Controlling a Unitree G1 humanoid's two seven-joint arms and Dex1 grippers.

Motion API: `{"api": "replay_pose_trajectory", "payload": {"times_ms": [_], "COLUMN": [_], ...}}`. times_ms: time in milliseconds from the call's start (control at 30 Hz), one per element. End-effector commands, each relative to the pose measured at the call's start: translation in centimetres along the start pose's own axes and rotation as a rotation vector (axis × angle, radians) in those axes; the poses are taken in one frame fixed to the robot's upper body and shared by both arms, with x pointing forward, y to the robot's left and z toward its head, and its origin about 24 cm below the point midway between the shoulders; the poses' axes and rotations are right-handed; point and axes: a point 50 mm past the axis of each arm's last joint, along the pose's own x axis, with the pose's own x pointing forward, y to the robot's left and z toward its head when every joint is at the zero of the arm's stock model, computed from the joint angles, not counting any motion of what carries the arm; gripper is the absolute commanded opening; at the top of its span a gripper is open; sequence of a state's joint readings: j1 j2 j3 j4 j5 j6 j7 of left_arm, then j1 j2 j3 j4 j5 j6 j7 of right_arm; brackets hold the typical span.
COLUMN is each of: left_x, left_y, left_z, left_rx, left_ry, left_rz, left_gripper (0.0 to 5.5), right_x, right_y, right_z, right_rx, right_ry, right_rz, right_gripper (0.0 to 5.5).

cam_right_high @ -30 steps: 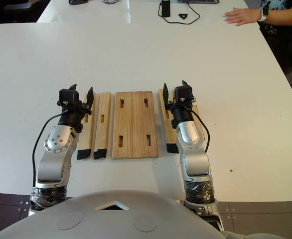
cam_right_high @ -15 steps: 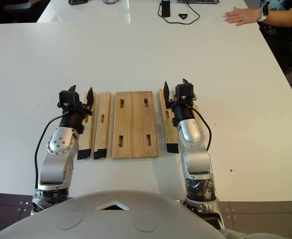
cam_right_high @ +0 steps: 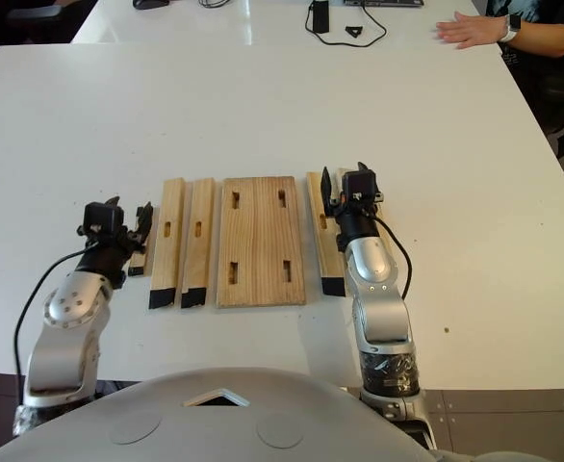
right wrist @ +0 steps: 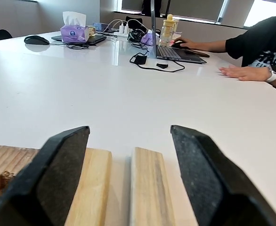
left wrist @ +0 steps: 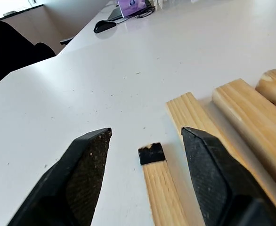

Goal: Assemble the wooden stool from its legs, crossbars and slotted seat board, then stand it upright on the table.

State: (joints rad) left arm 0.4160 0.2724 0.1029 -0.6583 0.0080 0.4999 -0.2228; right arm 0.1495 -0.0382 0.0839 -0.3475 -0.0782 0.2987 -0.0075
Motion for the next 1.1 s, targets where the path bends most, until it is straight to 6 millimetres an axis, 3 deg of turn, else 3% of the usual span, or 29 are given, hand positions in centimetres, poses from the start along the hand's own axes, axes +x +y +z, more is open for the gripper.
{"api": "replay_pose_trajectory", "payload": {"times_ms": [33, 233, 400, 700, 1000, 1100], "left_x": [-1.2, -2.0, -2.2, -2.1, -1.0, -0.6], "left_y": [0.6, 0.8, 0.2, 1.7, 2.0, 1.6], "left_z": [-0.2, -2.5, -3.2, -5.0, -4.2, -3.5], "left_rx": [0.018, -0.049, -0.052, -0.013, -0.002, -0.024], "left_ry": [0.098, 0.258, 0.295, 0.402, 0.349, 0.316], "left_rz": [-0.076, -0.126, -0.197, -0.123, -0.142, -0.154], "left_gripper": [2.76, 2.76, 2.76, 2.76, 1.36, 1.28], "right_x": [-0.9, -1.1, -1.1, -1.0, -0.8, -0.7], "right_y": [-0.2, -0.1, -0.2, -0.3, -0.2, -0.4], "right_z": [-0.3, -0.4, -0.6, -0.6, -0.3, -0.3], "right_rx": [0.014, 0.023, 0.019, 0.022, 0.032, 0.029], "right_ry": [0.009, 0.011, 0.017, 0.015, 0.003, 0.002], "right_rz": [-0.063, -0.094, -0.095, -0.107, -0.118, -0.119], "right_gripper": [3.16, 3.16, 3.16, 3.16, 3.2, 3.2]}}
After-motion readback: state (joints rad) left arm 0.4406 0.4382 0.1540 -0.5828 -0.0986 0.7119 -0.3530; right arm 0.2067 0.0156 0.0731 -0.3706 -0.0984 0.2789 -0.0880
